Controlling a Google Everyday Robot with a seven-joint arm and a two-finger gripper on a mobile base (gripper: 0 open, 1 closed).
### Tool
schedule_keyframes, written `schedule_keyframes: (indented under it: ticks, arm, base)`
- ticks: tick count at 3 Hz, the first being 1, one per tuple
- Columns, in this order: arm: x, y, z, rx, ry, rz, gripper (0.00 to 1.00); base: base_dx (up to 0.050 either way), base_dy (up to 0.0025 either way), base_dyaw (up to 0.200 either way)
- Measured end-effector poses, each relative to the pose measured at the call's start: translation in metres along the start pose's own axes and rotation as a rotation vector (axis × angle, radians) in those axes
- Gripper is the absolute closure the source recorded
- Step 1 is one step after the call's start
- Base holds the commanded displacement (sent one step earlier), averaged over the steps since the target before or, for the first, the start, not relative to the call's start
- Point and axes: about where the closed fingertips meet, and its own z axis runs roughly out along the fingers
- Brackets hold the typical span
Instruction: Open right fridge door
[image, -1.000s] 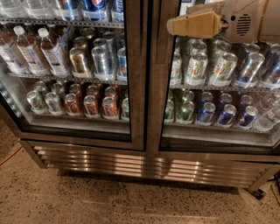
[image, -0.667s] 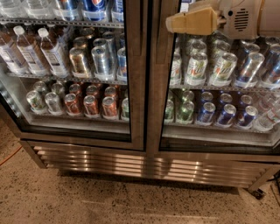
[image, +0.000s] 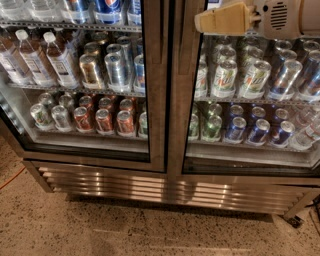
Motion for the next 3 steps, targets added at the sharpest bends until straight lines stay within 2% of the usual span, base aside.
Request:
schedule_keyframes:
  ticks: [1, 2, 3]
  arm:
    - [-0.002, -0.002, -0.009, 0.034, 0.024, -0.013, 0.62]
    - [-0.003, -0.002, -0.017, 0.057, 0.039, -0.022, 0.85]
    - [-0.006, 0.006, -0.022, 0.075, 0.041, -0.029, 1.00]
  base:
    - [0.000, 0.00000, 0.000]
    - [0.000, 0.00000, 0.000]
    - [0.000, 0.00000, 0.000]
